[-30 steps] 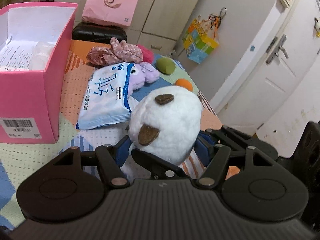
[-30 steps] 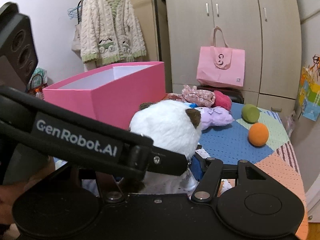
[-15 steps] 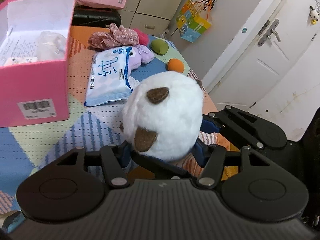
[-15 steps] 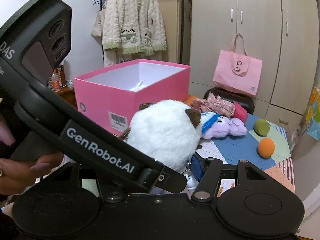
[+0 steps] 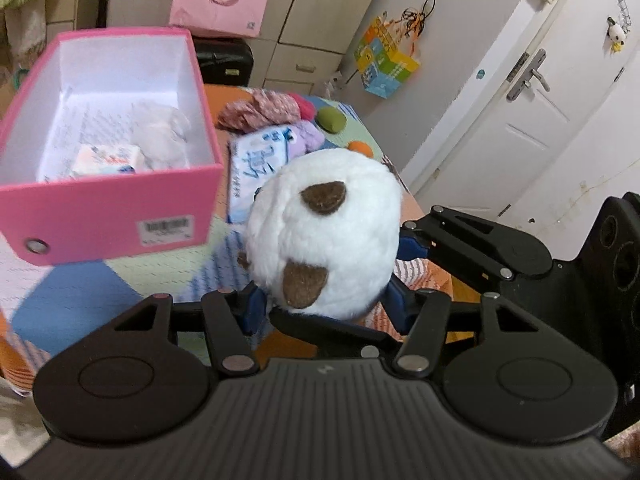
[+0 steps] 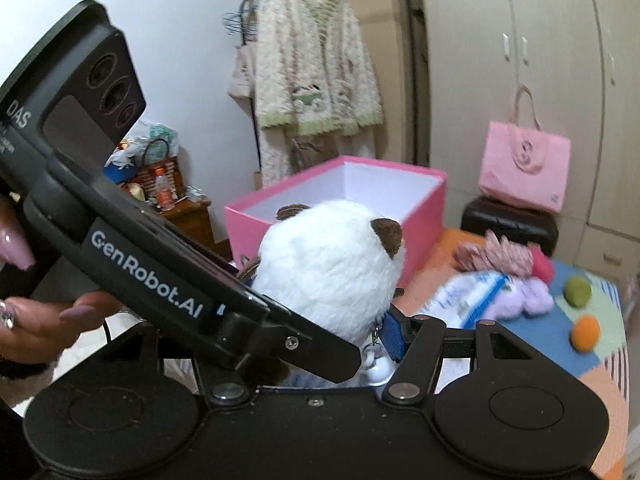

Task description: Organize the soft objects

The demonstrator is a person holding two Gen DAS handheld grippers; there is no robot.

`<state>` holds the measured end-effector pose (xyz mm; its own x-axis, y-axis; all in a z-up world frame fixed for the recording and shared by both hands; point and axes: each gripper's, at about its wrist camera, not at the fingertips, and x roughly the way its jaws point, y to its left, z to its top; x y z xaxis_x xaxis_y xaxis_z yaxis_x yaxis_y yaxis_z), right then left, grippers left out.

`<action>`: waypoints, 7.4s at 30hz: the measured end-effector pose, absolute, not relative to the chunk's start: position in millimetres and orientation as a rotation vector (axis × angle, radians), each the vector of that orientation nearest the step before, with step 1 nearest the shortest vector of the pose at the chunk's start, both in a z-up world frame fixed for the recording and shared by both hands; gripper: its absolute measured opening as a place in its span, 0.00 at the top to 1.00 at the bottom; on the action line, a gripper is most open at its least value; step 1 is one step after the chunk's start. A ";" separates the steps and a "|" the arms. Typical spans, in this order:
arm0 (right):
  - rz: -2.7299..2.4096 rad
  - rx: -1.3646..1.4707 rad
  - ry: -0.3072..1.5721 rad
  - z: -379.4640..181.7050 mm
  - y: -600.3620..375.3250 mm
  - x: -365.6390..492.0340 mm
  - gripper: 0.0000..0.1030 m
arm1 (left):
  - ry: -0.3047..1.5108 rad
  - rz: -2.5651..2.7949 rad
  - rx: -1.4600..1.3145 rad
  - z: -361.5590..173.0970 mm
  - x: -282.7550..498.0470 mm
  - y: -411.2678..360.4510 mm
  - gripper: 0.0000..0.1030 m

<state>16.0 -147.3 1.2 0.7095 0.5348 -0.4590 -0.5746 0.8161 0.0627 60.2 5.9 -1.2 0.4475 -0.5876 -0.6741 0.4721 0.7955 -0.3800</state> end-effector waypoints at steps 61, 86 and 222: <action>0.763 -0.159 0.889 -15.1 -59.0 293.4 0.34 | 1.052 -0.388 -0.404 -50.0 312.7 104.0 0.41; 0.592 -0.197 0.666 56.5 -150.9 161.6 0.27 | 0.786 -0.562 -0.003 44.2 169.7 65.1 0.36; 0.395 -0.067 0.514 -96.3 -221.0 63.5 0.42 | 0.824 -0.704 0.135 -69.2 119.1 -111.6 0.47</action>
